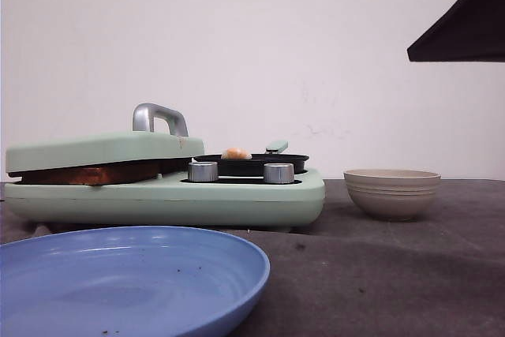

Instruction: Make breakfast with bread and shrimp

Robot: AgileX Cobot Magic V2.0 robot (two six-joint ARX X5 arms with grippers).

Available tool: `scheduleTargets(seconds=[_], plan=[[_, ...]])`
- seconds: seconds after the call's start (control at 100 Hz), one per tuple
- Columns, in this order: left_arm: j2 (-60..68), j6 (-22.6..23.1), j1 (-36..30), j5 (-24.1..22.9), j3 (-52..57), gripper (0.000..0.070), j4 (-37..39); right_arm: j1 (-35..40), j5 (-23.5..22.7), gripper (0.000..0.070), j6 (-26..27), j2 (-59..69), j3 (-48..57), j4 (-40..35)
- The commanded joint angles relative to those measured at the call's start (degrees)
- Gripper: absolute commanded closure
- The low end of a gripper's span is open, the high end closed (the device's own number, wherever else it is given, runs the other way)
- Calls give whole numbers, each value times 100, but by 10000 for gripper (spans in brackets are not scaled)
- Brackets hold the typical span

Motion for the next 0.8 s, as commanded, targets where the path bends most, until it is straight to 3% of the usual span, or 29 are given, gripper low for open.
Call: scheduleTargets(seconds=[0.0, 0.16, 0.79], plan=[[-61, 4, 0, -170, 44, 699, -70, 55, 79, 700, 90, -13, 57, 125], [-96, -680, 0, -514, 44, 672, -385, 55, 188, 700, 223, -7, 57, 90], [-116, -688, 0, -511, 44, 673, -411, 55, 188, 700, 225, -4, 57, 116]])
